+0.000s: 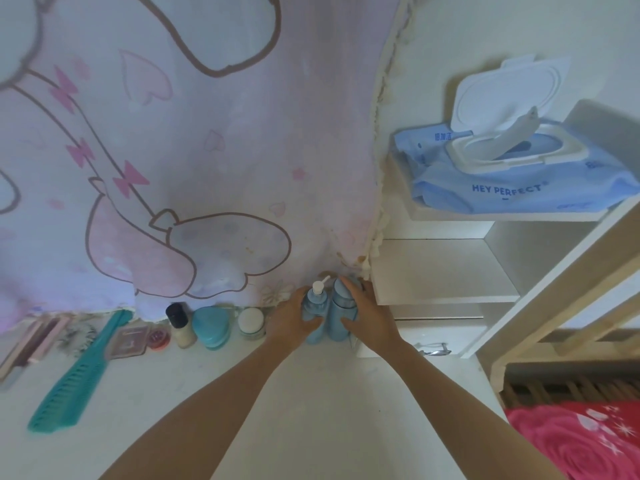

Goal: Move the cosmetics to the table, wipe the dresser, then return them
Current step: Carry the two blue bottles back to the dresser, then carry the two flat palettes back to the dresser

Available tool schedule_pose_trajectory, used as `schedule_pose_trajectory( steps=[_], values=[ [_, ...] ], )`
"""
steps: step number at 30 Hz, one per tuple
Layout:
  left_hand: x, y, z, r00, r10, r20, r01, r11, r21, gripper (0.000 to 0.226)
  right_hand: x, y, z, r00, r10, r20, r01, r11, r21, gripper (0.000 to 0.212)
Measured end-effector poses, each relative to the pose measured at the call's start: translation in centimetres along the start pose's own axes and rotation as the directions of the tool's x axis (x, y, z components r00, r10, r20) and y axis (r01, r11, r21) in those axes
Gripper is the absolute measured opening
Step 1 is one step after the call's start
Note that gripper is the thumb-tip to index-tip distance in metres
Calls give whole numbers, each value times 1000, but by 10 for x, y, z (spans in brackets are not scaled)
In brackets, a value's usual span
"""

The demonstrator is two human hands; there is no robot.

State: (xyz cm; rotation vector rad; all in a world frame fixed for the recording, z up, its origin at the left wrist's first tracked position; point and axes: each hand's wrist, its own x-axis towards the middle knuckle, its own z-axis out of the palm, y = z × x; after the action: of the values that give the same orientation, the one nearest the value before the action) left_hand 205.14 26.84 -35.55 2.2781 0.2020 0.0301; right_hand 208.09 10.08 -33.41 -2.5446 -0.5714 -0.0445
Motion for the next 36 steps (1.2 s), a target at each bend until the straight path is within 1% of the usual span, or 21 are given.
schedule_pose_trajectory(
  steps=[3,6,8,10,12,15,16,18,20,23,26,29,31,33,34,36],
  values=[
    [-4,-1,-5,1000,-27,5,27,997,76,68,-10,-3,-2,998,1,-62,-5,998,-62,78],
    [-19,-4,-11,999,-21,-29,25,993,118,71,-26,-5,2,980,-104,-172,61,969,-238,87],
    [-34,-6,-15,995,48,-89,-35,989,142,66,-38,-8,5,956,-196,-218,128,949,-290,90],
    [-52,-12,-18,978,149,-146,-112,966,235,56,-45,-10,12,919,-310,-241,232,924,-305,89],
    [-68,-24,-20,969,207,-139,-151,932,330,58,-49,-12,20,904,-368,-219,287,899,-330,86],
    [-93,-40,-26,978,145,-152,-72,912,405,58,-49,-18,39,898,-410,-158,339,876,-343,80],
    [-103,-47,-28,979,128,-161,-45,897,440,57,-49,-21,47,886,-444,-134,380,861,-338,79],
    [-124,-62,-30,980,65,-186,35,873,486,56,-52,-30,61,840,-536,-87,482,810,-334,81],
    [-151,-75,-35,975,9,-221,103,866,490,54,-54,-43,72,789,-613,-48,570,759,-315,83],
    [-188,-94,-49,956,-90,-280,224,840,495,51,-58,-69,88,730,-684,1,656,700,-282,83],
    [-219,-103,-65,903,-211,-374,354,858,371,54,-65,-95,100,691,-721,44,707,663,-246,82],
    [-252,-109,-82,831,-293,-473,463,836,294,59,-76,-126,109,630,-769,106,767,596,-237,79],
    [-284,-113,-95,776,-333,-536,517,822,237,59,-87,-152,115,586,-800,130,803,552,-224,69],
    [-328,-118,-108,709,-379,-595,576,798,178,58,-107,-183,124,536,-834,133,839,509,-191,49],
    [-354,-119,-113,672,-397,-625,605,781,155,59,-121,-201,127,506,-851,140,859,483,-168,45],
    [-409,-119,-121,601,-409,-687,649,752,120,69,-154,-235,135,443,-881,165,896,428,-121,45]
  ],
)
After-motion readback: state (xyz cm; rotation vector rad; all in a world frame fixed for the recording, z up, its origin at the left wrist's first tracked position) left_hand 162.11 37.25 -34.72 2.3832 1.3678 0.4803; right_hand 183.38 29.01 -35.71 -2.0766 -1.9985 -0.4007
